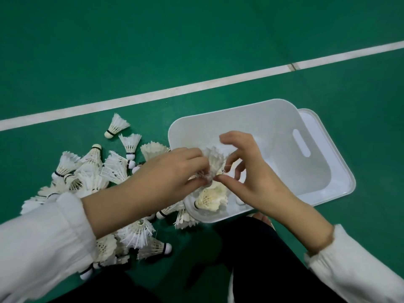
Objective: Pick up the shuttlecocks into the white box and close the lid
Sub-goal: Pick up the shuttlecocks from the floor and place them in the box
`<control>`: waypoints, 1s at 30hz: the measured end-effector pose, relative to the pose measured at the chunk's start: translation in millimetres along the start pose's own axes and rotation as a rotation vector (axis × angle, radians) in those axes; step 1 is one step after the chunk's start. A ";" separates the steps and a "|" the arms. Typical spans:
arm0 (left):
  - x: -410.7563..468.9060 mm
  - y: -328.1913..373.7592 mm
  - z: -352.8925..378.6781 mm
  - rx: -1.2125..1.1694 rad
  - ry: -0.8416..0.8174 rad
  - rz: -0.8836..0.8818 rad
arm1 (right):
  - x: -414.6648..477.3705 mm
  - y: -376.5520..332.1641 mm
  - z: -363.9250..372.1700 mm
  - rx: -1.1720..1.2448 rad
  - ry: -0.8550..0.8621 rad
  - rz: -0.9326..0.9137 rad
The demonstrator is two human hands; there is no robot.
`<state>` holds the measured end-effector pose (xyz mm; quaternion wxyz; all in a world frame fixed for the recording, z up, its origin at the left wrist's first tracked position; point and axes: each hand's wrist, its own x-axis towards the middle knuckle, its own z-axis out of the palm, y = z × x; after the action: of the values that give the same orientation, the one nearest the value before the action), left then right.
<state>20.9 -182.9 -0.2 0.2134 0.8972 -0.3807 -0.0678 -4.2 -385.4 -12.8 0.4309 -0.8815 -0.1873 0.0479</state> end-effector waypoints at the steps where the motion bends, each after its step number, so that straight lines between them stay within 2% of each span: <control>1: -0.4 0.4 0.5 -0.004 -0.003 0.002 | 0.3 -0.3 0.6 -0.045 -0.022 -0.031; 4: -2.2 -0.5 2.4 -0.032 -0.050 0.003 | -0.7 1.6 3.7 -0.231 -0.120 -0.071; 9: -2.2 -2.7 -10.8 0.053 -0.006 0.067 | -1.1 8.0 -5.4 -0.425 -0.043 -0.071; 11: -3.9 -11.1 -21.1 0.163 0.013 0.067 | -1.4 17.1 -14.9 -0.525 -0.014 0.022; 13: -11.3 -28.0 -28.0 0.268 -0.007 0.033 | -3.6 29.2 -17.9 -0.617 -0.054 0.196; 15: -25.0 -46.4 -26.8 0.331 -0.100 -0.076 | -4.4 42.0 -9.9 -0.653 -0.144 0.341; 18: -55.0 -64.4 -11.0 0.342 -0.340 -0.204 | -3.8 54.3 11.0 -0.552 -0.274 0.463; 21: -82.5 -69.8 2.3 0.292 -0.381 -0.260 | -1.7 63.5 22.7 -0.548 -0.365 0.487; 25: -97.6 -73.5 18.3 0.246 -0.382 -0.333 | 2.1 68.3 20.6 -0.592 -0.399 0.480; 30: -92.5 -77.0 27.7 0.207 -0.333 -0.332 | 4.8 41.6 7.0 -0.708 -0.531 0.387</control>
<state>-1.5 -78.5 -62.3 0.0406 0.9410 -0.2630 -0.2091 10.5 -401.7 -49.1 0.0249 -0.9498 -0.1284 0.2841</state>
